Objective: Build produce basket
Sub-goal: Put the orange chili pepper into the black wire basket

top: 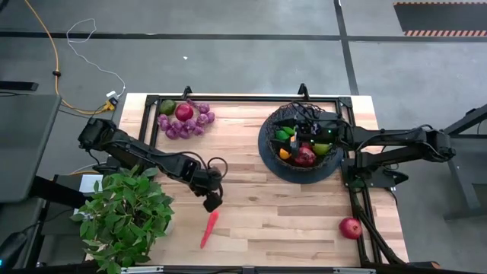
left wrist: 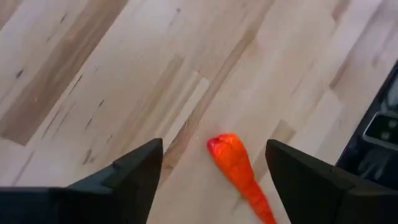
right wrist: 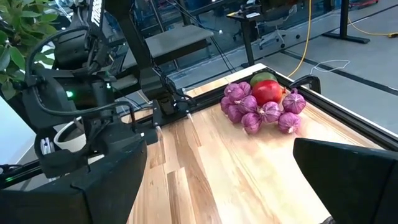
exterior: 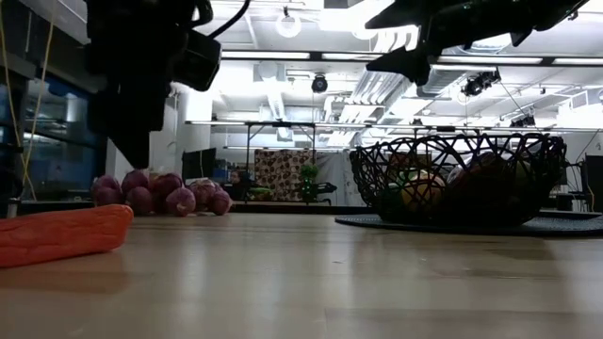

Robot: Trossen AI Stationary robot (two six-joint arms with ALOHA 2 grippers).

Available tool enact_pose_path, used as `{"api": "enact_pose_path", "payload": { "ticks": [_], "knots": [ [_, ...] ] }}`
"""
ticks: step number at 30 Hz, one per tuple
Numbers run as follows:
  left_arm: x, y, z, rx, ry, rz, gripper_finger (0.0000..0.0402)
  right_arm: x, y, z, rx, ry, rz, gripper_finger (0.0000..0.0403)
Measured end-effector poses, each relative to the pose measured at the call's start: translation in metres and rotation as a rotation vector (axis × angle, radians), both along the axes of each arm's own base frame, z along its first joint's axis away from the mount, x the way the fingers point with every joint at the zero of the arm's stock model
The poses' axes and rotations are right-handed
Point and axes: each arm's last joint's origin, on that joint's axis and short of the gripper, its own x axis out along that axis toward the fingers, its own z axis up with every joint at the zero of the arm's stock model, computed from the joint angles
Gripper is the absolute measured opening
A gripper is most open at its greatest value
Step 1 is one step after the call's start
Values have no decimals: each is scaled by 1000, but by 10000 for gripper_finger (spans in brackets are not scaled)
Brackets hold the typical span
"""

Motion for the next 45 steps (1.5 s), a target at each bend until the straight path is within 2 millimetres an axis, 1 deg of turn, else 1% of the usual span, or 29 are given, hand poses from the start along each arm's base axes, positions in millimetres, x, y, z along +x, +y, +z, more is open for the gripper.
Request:
{"api": "enact_pose_path", "payload": {
  "ticks": [7, 11, 15, 20, 26, 28, 33, 40, 45],
  "knots": [
    [-2, -11, 0, -67, 36, 133, 283, -1, 0, -4, 9, 45, 0, 385],
    [-4, -21, -1, -57, 42, 227, 283, -1, 0, -4, 10, 46, 0, 385],
    [-2, -28, -12, -51, 79, 301, 283, -1, 0, -5, 9, 47, 0, 385],
    [9, -38, -28, -56, 159, 296, 283, -1, 0, -5, 8, 47, 1, 385],
    [33, -49, -32, -32, 190, 291, 282, -1, 0, -5, 7, 49, 1, 385],
    [38, -51, -32, -24, 198, 290, 282, -1, 0, -5, 7, 50, 1, 385],
    [38, -54, -39, 2, 247, 301, 282, -1, 0, -5, 7, 51, 1, 385],
    [35, -63, -41, -7, 267, 304, 282, -1, 0, -7, 11, 73, 1, 385],
    [34, -65, -41, -5, 269, 313, 280, -2, 0, -8, 13, 81, 1, 385]
  ]
}}
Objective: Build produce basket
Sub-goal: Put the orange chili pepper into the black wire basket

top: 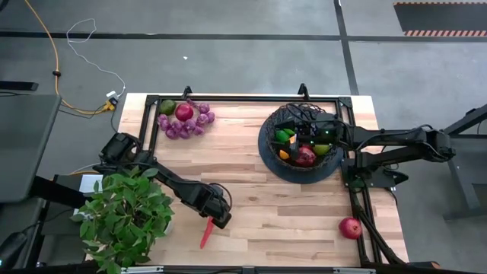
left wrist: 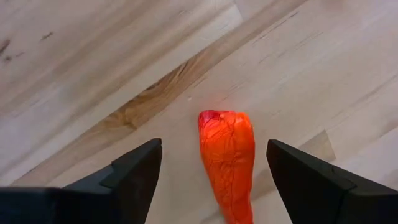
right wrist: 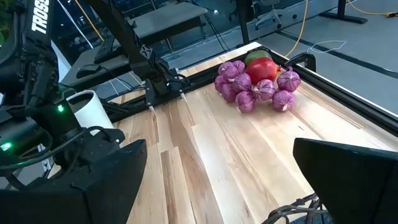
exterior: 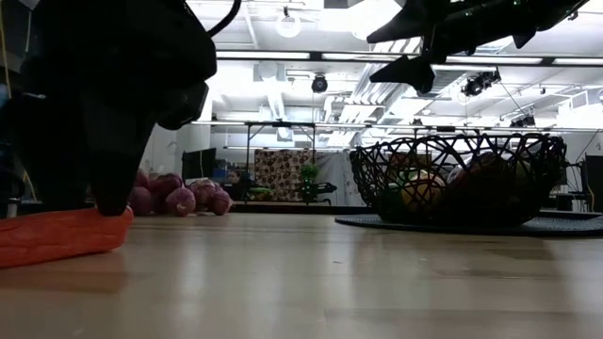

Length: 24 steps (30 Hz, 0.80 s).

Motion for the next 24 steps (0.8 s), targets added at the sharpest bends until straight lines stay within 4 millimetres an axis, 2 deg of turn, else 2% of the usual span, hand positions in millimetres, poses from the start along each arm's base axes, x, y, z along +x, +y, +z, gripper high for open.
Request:
{"api": "enact_pose_path", "payload": {
  "ticks": [6, 13, 24],
  "knots": [
    [3, -1, -11, -10, 31, -8, 248, 0, 0, 0, 0, -1, 0, 385],
    [3, -2, -15, -16, 48, -14, 198, 0, 0, -1, 1, 6, 0, 385],
    [1, 2, -15, -15, 64, -73, 84, 0, 0, -1, 2, 9, 0, 385]
  ]
}}
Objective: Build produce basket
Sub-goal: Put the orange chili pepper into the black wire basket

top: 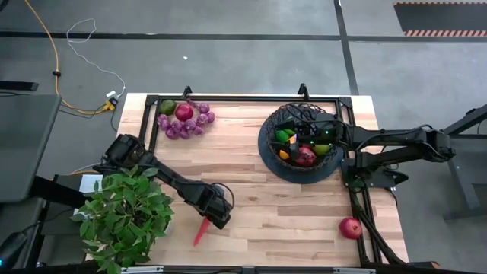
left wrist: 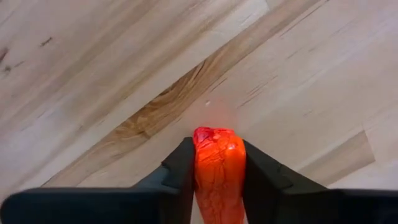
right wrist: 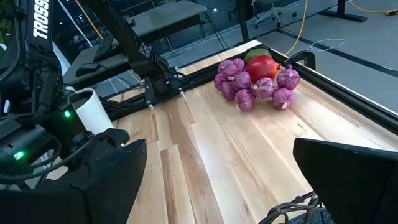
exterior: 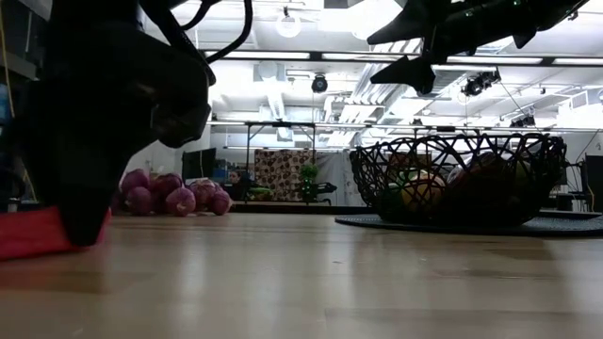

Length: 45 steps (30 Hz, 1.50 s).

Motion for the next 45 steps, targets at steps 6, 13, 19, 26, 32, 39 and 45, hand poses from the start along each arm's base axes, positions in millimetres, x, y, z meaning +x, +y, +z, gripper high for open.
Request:
{"api": "enact_pose_path", "payload": {
  "ticks": [6, 13, 19, 26, 32, 39, 45],
  "knots": [
    [1, 16, 15, 18, -51, -64, 96, 0, 0, 0, 1, 4, 0, 385],
    [-1, 65, 53, 150, -161, -133, 117, 0, 0, 0, 2, 3, -1, 385],
    [-14, 124, 107, 367, -360, -159, 108, 0, 0, 0, 3, 3, -1, 385],
    [-45, 181, 177, 678, -650, -92, 107, 0, 0, 0, 48, -12, -12, 385],
    [-61, 200, 212, 874, -939, -82, 105, 1, 0, 5, 113, -73, -27, 385],
    [-70, 201, 181, 908, -1285, -152, 105, 2, 0, 13, 103, -153, -21, 385],
    [-77, 199, 148, 874, -1354, -202, 105, 3, 0, 17, 94, -196, -10, 385]
  ]
}}
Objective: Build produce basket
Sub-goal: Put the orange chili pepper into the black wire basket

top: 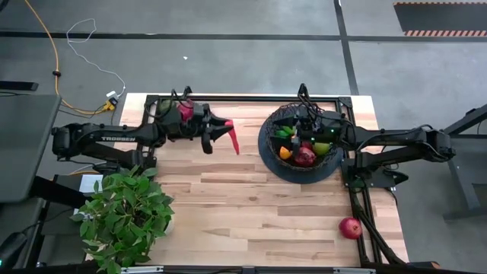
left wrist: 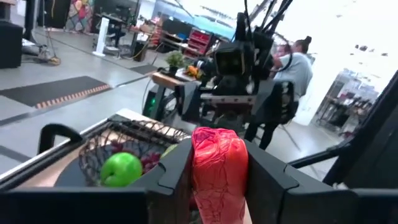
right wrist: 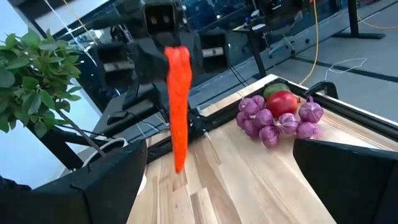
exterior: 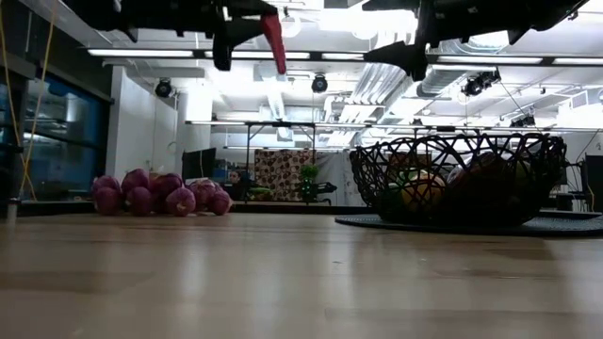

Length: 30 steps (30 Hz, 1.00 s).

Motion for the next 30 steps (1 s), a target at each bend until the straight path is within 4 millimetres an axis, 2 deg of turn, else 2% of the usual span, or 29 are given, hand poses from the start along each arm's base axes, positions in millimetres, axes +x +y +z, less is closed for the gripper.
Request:
{"api": "enact_pose_path", "payload": {
  "ticks": [8, 16, 23, 27, 30],
  "knots": [
    [0, -1, 4, 184, 2, 8, 110, 0, 0, 0, -86, 16, 6, 385],
    [0, -1, 4, 173, -3, 6, 111, 0, 0, 0, -207, 33, 14, 385],
    [0, -2, 5, 184, -5, 4, 111, 0, 0, -1, -171, 29, 13, 385],
    [13, -9, 5, 263, 23, -22, 111, 6, 0, -6, -123, 34, 37, 385],
    [27, -14, 7, 320, 40, -59, 111, 18, 1, -6, -129, 55, 57, 385]
  ]
}}
